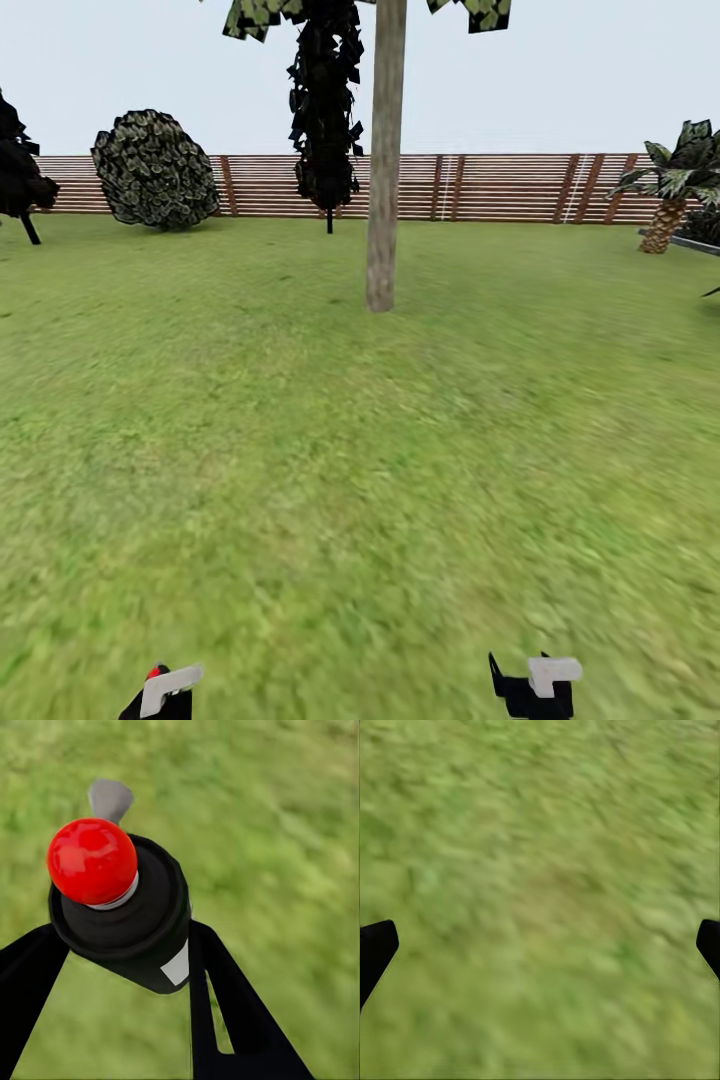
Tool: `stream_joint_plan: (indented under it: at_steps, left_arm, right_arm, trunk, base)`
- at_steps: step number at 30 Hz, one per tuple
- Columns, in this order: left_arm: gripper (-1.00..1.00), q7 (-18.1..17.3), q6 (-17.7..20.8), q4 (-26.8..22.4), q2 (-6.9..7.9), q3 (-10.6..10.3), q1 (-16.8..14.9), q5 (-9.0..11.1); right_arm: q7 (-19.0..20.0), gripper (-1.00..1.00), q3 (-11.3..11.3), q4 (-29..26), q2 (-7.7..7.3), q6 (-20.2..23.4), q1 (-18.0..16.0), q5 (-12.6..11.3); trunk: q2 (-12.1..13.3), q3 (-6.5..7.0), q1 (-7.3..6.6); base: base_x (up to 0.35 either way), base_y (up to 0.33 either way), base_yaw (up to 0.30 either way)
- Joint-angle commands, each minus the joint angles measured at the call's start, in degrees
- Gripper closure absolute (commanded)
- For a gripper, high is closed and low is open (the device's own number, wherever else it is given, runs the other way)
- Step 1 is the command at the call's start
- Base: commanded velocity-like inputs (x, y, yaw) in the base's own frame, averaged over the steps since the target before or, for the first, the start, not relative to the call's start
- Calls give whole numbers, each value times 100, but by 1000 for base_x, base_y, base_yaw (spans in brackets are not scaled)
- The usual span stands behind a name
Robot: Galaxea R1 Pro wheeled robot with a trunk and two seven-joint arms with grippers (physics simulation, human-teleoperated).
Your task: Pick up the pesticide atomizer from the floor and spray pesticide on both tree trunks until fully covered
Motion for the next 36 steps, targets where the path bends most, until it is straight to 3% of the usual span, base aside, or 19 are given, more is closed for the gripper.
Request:
stream_joint_plan:
  at_steps: [1,36]
  left_arm:
    - [100,25,-19,6,-2,23,-5,-61]
    - [100,25,-19,-12,-2,23,-5,-61]
  right_arm:
    - [-1,-100,2,5,-1,-17,-3,1]
    - [-1,-100,2,5,-1,-17,-3,1]
  trunk:
    - [-2,-5,2]
    - [-2,-5,2]
  base:
    - [338,0,0]
    - [338,0,0]
